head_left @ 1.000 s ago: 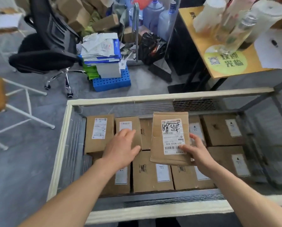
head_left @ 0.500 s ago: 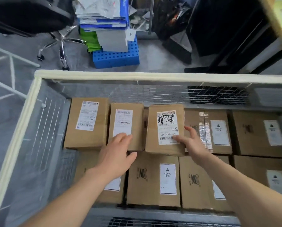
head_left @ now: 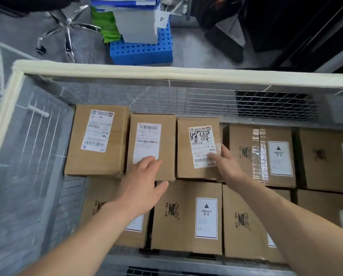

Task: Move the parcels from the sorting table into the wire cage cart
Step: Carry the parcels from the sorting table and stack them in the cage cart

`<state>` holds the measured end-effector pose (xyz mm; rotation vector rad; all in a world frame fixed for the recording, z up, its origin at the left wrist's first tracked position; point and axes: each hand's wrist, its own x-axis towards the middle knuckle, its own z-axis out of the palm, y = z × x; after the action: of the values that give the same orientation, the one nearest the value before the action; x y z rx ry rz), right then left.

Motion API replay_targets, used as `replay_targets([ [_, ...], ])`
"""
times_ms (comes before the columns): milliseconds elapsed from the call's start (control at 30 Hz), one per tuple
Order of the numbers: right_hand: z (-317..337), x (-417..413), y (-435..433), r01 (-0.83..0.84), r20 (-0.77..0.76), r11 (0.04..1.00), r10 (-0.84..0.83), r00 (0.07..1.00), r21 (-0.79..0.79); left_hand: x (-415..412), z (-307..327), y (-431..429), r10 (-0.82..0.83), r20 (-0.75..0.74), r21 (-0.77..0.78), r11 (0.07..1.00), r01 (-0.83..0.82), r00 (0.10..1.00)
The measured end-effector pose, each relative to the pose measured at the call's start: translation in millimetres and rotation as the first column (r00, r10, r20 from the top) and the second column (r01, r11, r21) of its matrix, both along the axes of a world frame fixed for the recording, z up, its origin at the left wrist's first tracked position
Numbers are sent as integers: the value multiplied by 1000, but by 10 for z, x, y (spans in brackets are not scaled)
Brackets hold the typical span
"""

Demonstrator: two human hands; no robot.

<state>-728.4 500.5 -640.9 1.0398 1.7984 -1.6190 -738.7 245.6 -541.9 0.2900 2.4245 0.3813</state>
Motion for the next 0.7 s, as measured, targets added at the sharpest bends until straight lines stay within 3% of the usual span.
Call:
replay_targets([
  [167, 402, 64, -72, -108, -48, 982, 116, 992, 155, 9, 175, -2, -25, -9, -12, 1000, 24, 1000],
  [400, 1465, 321, -131, -295, -42, 835, 353, 935, 465, -53, 980, 223, -146, -103, 15, 989, 149, 984],
  [700, 3427, 1012, -97, -124, -150, 751, 286, 946, 649, 54, 2562, 740, -346, -351, 93, 912, 400, 870],
])
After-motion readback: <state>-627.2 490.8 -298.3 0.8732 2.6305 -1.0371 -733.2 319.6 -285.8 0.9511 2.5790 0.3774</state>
